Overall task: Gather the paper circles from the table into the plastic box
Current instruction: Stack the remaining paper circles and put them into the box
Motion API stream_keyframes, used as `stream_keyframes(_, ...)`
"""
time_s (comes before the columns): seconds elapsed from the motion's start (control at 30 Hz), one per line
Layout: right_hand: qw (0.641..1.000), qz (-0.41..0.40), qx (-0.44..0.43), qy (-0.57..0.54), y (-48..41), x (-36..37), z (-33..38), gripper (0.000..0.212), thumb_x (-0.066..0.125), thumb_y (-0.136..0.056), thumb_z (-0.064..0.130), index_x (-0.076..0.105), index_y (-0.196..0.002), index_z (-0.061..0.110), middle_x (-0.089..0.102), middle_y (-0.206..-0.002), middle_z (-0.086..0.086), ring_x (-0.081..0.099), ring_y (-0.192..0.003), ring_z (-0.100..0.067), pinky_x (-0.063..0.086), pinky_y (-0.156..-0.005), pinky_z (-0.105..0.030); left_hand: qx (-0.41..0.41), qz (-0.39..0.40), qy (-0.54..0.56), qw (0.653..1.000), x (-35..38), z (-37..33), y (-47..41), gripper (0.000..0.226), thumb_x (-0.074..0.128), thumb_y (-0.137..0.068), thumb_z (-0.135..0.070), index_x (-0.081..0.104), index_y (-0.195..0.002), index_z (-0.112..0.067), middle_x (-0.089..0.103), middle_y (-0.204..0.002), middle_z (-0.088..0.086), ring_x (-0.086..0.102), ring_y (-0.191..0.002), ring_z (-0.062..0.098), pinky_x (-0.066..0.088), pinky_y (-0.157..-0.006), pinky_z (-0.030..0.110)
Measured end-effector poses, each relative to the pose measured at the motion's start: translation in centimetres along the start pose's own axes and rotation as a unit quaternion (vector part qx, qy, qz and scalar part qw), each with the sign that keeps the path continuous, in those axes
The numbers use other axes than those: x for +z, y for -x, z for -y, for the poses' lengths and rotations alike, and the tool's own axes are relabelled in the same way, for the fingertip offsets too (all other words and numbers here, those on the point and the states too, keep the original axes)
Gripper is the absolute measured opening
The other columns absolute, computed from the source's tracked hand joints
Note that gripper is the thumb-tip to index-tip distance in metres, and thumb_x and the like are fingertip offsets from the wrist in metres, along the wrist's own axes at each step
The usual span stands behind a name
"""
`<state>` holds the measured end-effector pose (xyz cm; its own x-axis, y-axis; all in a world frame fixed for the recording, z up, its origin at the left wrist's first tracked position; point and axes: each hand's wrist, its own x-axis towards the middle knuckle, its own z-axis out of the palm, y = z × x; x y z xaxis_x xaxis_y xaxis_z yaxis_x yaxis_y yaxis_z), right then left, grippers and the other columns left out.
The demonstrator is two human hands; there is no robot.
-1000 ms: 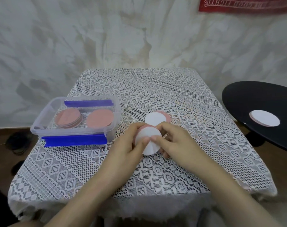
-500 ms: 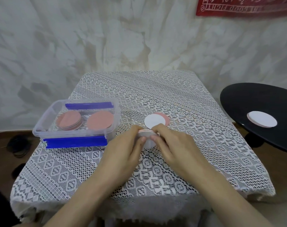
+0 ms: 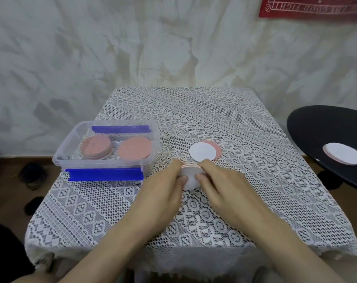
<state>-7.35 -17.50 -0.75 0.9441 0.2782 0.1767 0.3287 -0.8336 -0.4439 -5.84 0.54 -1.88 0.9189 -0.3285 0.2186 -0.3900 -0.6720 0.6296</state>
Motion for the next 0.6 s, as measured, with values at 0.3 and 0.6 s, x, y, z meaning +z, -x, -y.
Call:
stream_keyframes(0.3, 0.987, -0.043, -0.010, -0.154, -2.5, -0.4, 3.8, 0.007, 0.051, -0.101, 0.041, 0.057, -0.098, 0.037, 0.060, -0.070, 0.007, 0.056, -0.059, -0.011, 0.048, -0.057, -0.039, -0.033, -0.073, 0.135, 0.988, -4.7, 1.4, 1.0, 0.010, 0.054, -0.098, -0.044, 0.057, -0.102, -0.036, 0.068, -0.082, -0.002, 0.064, -0.074, 0.018, 0.053, -0.068, 0.051)
stream_keyframes(0.6, 0.970, 0.028, 0.004, -0.240, -8.0, 0.6, 8.6, 0.013, 0.057, -0.101, 0.026, 0.062, -0.105, 0.038, 0.066, -0.079, 0.011, 0.063, -0.061, -0.006, 0.051, -0.057, -0.033, -0.125, -0.110, 0.109, 0.980, -10.3, 6.3, 1.9, 0.011, 0.060, -0.093, -0.042, 0.057, -0.103, -0.039, 0.069, -0.084, -0.016, 0.059, -0.063, 0.001, 0.047, -0.064, 0.034)
